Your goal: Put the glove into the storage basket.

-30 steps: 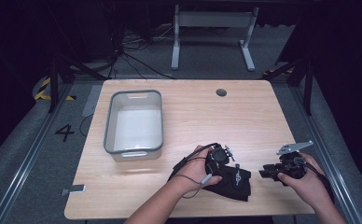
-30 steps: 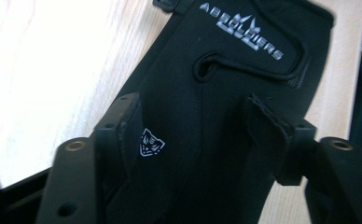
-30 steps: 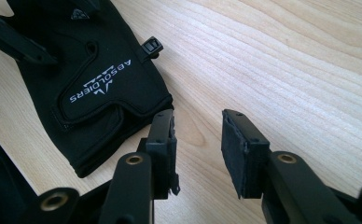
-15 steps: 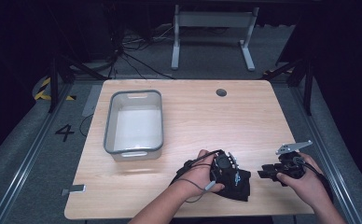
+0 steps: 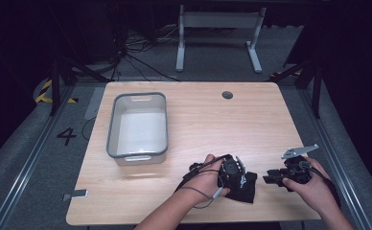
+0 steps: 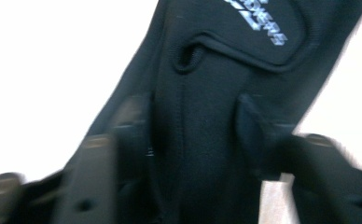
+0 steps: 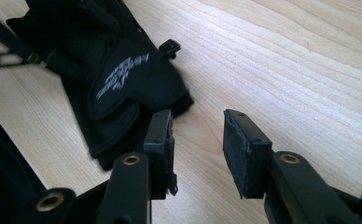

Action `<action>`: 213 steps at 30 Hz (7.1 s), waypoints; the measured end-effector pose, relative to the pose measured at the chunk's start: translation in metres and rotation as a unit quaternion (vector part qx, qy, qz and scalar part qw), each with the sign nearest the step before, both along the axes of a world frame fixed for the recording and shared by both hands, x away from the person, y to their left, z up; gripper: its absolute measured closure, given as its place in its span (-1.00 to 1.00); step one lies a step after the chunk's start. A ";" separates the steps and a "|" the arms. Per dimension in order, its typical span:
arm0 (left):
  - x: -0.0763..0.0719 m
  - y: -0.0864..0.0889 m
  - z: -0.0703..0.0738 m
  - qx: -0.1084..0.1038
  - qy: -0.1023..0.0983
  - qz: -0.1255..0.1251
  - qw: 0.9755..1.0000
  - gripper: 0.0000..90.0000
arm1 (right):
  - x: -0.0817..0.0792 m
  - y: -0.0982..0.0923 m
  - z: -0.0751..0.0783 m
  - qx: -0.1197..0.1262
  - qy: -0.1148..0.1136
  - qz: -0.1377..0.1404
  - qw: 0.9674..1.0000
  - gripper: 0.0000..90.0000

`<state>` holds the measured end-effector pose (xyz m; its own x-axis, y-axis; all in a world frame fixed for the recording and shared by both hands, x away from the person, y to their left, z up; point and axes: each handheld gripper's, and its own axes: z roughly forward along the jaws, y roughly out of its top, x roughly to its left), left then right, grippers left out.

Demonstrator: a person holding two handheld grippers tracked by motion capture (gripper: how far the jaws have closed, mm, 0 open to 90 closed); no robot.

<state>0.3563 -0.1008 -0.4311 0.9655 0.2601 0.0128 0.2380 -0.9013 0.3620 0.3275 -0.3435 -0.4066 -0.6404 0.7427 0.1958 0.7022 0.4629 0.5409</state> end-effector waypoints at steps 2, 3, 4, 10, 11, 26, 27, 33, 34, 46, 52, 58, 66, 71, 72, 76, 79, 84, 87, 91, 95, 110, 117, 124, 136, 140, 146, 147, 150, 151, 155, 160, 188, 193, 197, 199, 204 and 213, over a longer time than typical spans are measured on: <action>0.004 0.002 0.000 -0.008 0.009 0.005 1.000 0.44 | 0.000 -0.001 0.000 0.001 0.002 0.000 1.000 0.43; 0.006 0.003 0.000 -0.011 0.015 0.007 1.000 0.44 | 0.000 -0.001 0.000 0.001 0.002 0.000 1.000 0.43; 0.008 0.004 0.001 -0.014 0.021 0.011 1.000 0.48 | 0.001 -0.001 0.000 -0.001 0.003 0.001 1.000 0.46; 0.017 0.009 0.011 -0.042 0.059 0.040 0.997 0.52 | 0.002 -0.002 0.000 -0.001 0.005 0.000 1.000 0.48; 0.017 0.009 0.011 -0.042 0.059 0.040 0.997 0.52 | 0.002 -0.002 0.000 -0.001 0.005 0.000 1.000 0.48; 0.026 0.034 0.064 -0.089 0.061 0.062 0.992 0.51 | 0.008 -0.001 -0.004 -0.005 0.013 0.001 1.000 0.48; 0.026 0.036 0.067 -0.090 0.059 0.064 0.992 0.51 | 0.009 -0.001 -0.005 -0.004 0.014 0.001 1.000 0.48; 0.028 0.049 0.084 -0.106 0.063 0.091 0.988 0.51 | 0.010 0.002 -0.006 -0.004 0.019 0.006 1.000 0.46; 0.028 0.052 0.087 -0.110 0.062 0.094 0.988 0.51 | 0.011 0.003 -0.006 -0.004 0.020 0.006 1.000 0.46; 0.031 0.080 0.113 -0.143 0.060 0.134 0.979 0.51 | 0.017 0.005 -0.007 -0.004 0.023 0.012 1.000 0.47; 0.031 0.098 0.133 -0.157 0.043 0.160 0.974 0.51 | 0.021 0.010 -0.007 -0.003 0.024 0.017 1.000 0.46; 0.036 0.118 0.145 -0.169 0.037 0.182 0.968 0.51 | 0.022 0.011 -0.009 -0.003 0.026 0.018 0.999 0.45; 0.046 0.143 0.156 -0.187 0.032 0.222 0.956 0.51 | 0.019 0.009 -0.011 0.000 0.029 0.011 1.000 0.42; 0.054 0.158 0.161 -0.200 0.034 0.254 0.946 0.51 | 0.018 0.009 -0.012 0.000 0.032 0.008 0.999 0.41; 0.056 0.161 0.162 -0.203 0.035 0.262 0.943 0.51 | 0.017 0.009 -0.012 0.001 0.031 0.005 0.999 0.40; 0.064 0.172 0.163 -0.205 0.036 0.289 0.934 0.51 | 0.017 0.008 -0.015 0.003 0.034 -0.001 0.999 0.38; 0.071 0.180 0.164 -0.202 0.029 0.305 0.930 0.51 | 0.016 0.007 -0.016 0.005 0.037 -0.005 0.999 0.37; 0.080 0.191 0.163 -0.207 0.010 0.329 0.922 0.51 | 0.015 0.006 -0.016 0.006 0.035 -0.010 0.999 0.35; 0.085 0.201 0.162 -0.205 0.008 0.349 0.914 0.51 | 0.015 0.005 -0.017 0.009 0.035 -0.013 0.999 0.34; 0.092 0.215 0.159 -0.202 0.006 0.377 0.904 0.51 | 0.015 0.005 -0.017 0.011 0.035 -0.017 0.999 0.31; 0.100 0.223 0.153 -0.189 0.002 0.400 0.897 0.51 | 0.017 0.007 -0.019 0.009 0.036 -0.014 0.999 0.30; 0.131 0.263 0.117 -0.151 0.027 0.505 0.849 0.50 | 0.019 0.010 -0.019 0.011 0.037 -0.007 0.999 0.28; 0.147 0.269 0.091 -0.132 0.051 0.541 0.829 0.50 | 0.022 0.016 -0.019 0.013 0.034 -0.001 0.999 0.27; 0.158 0.267 0.071 -0.106 0.069 0.549 0.826 0.50 | 0.024 0.016 -0.019 0.016 0.033 0.001 0.999 0.26; 0.169 0.273 0.047 -0.094 0.101 0.562 0.815 0.49 | 0.023 0.019 -0.015 0.018 0.020 0.010 1.000 0.23; 0.170 0.272 0.044 -0.081 0.109 0.557 0.820 0.41 | 0.023 0.018 -0.015 0.018 0.015 0.009 1.000 0.20; 0.167 0.271 0.043 -0.067 0.088 0.554 0.825 -0.05 | 0.024 0.018 -0.014 0.021 0.008 0.013 1.000 0.17; 0.165 0.270 0.045 -0.068 0.084 0.554 0.825 -0.10 | 0.024 0.019 -0.014 0.021 0.007 0.014 1.000 0.16; 0.159 0.269 0.054 -0.081 0.065 0.549 0.829 -0.13 | 0.026 0.020 -0.014 0.021 0.005 0.015 1.000 0.16; 0.157 0.269 0.057 -0.086 0.059 0.545 0.832 -0.13 | 0.026 0.021 -0.013 0.020 0.004 0.016 1.000 0.15; 0.147 0.264 0.073 -0.101 0.037 0.531 0.841 -0.13 | 0.029 0.020 -0.012 0.021 0.001 0.017 1.000 0.15; 0.131 0.253 0.091 -0.120 0.013 0.498 0.859 -0.11 | 0.033 0.019 -0.009 0.022 -0.005 0.013 1.000 0.15; -0.005 0.204 0.094 -0.205 0.003 0.217 0.954 -0.14 | 0.037 0.008 -0.009 0.023 -0.014 0.010 1.000 0.12; -0.010 0.208 0.077 -0.215 0.016 0.215 0.953 -0.19 | 0.037 0.008 -0.010 0.025 -0.014 0.013 1.000 0.12; -0.014 0.212 0.063 -0.200 0.021 0.217 0.955 -0.18 | 0.038 0.008 -0.013 0.026 -0.013 0.015 0.999 0.11; -0.015 0.214 0.054 -0.201 0.028 0.211 0.956 -0.18 | 0.038 0.007 -0.015 0.026 -0.013 0.016 0.999 0.11; -0.017 0.224 0.034 -0.201 0.024 0.193 0.960 -0.15 | 0.038 0.006 -0.017 0.027 -0.012 0.017 0.999 0.10; -0.015 0.234 0.007 -0.189 0.043 0.251 0.948 -0.16 | 0.038 0.005 -0.020 0.027 -0.015 0.017 0.999 0.10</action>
